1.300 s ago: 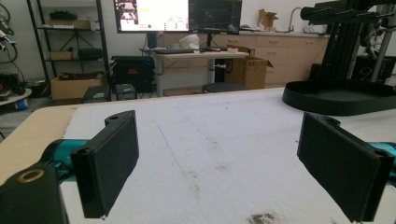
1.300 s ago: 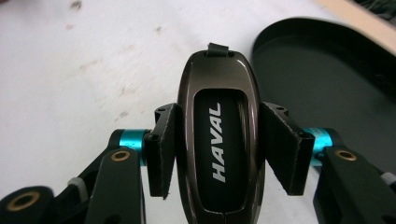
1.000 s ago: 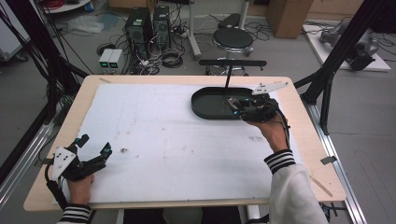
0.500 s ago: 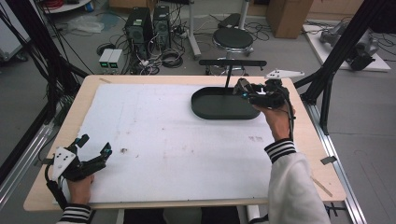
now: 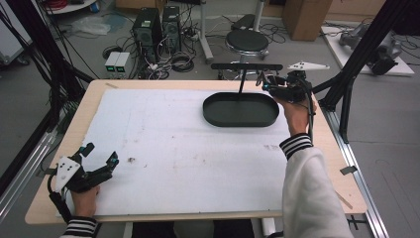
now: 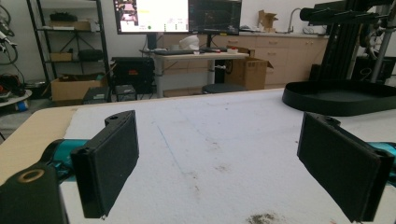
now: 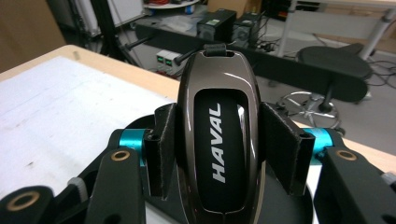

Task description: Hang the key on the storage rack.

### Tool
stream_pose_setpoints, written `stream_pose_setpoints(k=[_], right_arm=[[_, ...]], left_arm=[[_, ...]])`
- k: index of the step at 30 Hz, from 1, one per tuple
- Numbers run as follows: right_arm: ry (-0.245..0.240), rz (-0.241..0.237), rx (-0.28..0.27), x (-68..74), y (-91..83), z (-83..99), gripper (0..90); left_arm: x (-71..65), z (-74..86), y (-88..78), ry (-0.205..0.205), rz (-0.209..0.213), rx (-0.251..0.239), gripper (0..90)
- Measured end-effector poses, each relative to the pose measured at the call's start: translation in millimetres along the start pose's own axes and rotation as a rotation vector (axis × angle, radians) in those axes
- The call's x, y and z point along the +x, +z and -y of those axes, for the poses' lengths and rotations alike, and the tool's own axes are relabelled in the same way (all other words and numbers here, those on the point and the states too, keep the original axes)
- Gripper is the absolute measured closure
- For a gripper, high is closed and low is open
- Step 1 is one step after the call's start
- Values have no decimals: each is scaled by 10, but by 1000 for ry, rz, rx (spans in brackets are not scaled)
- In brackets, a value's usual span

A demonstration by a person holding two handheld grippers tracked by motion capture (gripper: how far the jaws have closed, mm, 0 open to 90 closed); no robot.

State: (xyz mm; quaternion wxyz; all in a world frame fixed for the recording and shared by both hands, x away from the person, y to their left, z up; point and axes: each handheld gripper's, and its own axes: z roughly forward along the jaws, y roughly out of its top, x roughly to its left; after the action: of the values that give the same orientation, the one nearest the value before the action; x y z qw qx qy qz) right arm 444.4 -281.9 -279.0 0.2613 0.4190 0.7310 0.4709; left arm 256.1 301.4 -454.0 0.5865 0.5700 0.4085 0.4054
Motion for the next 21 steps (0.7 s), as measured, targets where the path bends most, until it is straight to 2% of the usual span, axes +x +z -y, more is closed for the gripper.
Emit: stream_pose_setpoints(k=[12, 21], right_arm=[[-7, 57, 6, -75, 157, -125, 479], [10, 67, -1, -108, 276, -171, 479]], left_arm=[[1, 0, 2, -2, 0, 0, 131], [2, -1, 2, -3, 1, 2, 131]])
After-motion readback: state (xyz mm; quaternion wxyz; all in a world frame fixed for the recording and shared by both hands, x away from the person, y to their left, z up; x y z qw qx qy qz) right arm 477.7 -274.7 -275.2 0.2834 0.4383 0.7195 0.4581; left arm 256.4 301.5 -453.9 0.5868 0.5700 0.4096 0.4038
